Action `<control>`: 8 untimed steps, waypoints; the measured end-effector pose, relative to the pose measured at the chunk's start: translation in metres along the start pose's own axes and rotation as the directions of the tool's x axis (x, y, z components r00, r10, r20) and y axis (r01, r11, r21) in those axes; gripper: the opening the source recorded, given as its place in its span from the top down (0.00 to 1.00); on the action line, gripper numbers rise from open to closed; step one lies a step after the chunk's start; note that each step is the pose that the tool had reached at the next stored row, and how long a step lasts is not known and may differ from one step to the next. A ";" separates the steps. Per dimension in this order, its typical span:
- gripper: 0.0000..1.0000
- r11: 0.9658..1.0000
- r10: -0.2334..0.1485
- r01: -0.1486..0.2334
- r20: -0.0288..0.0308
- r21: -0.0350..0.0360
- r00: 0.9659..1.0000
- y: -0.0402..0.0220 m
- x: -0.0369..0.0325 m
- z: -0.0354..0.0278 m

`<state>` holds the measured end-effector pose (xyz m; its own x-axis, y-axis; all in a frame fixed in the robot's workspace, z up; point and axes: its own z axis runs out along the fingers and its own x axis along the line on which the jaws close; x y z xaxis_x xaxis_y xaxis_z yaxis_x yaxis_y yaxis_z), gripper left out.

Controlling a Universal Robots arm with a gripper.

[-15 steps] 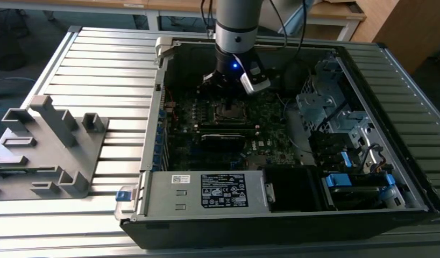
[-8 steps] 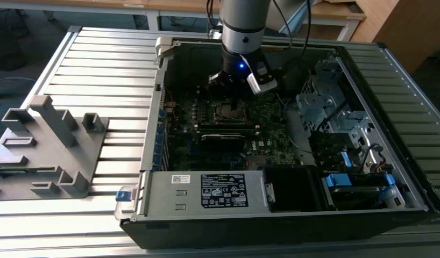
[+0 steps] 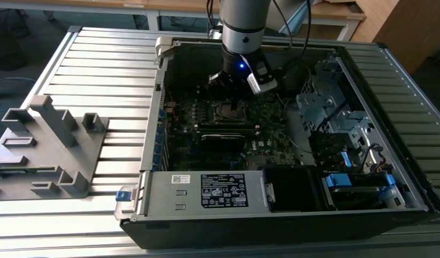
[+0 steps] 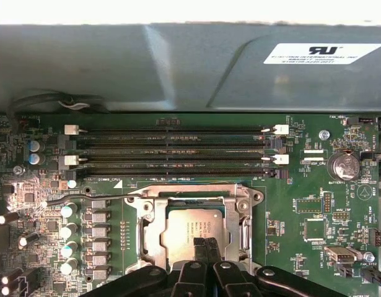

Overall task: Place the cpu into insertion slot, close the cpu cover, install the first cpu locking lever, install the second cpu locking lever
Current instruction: 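Install the first cpu locking lever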

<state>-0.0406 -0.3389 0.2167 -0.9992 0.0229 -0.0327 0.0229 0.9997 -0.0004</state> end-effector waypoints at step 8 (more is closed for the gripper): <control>0.89 1.000 0.000 0.000 -0.001 0.000 1.000 0.0000 -0.0002 -0.0041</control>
<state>-0.0405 -0.3388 0.2208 -0.9992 0.0229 -0.0322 0.0229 0.9997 -0.0004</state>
